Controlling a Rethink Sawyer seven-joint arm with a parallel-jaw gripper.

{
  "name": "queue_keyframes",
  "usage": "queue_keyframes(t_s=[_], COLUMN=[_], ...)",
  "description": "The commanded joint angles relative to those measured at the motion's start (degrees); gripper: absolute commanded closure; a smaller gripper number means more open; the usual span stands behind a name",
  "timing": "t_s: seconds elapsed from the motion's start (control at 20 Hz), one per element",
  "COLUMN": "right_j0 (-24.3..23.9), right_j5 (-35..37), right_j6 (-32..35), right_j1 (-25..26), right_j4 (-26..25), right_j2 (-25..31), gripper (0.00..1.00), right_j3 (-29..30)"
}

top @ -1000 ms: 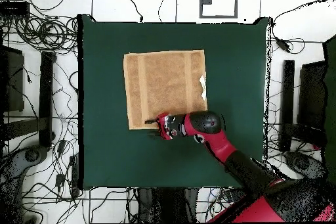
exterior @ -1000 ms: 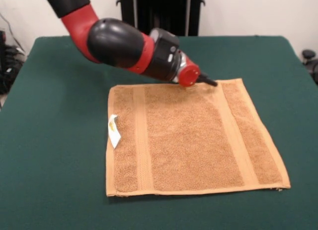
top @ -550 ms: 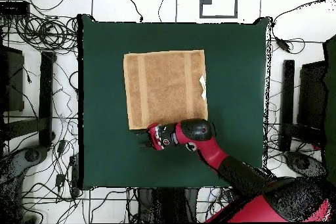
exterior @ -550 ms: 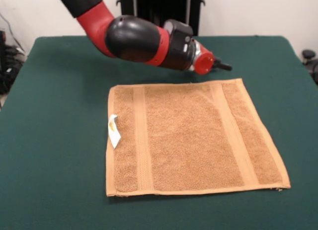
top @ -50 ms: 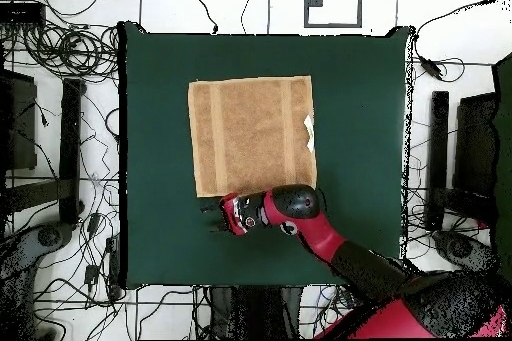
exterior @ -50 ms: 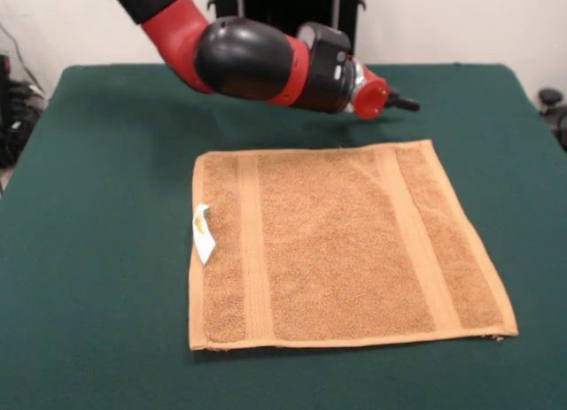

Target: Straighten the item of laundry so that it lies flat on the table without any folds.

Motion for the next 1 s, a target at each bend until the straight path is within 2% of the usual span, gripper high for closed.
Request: queue_keyframes(t_s=[0.05,1.0], right_j0=[3.11,3.64], right_j5=[-2.64,-1.67], right_j6=[5.98,4.64], right_j1=[-0.89,0.31], right_j4=[4.28,4.23], right_j2=[3.80,2.93], gripper=[0.00,0.00], right_j3=[-2.94,-5.02])
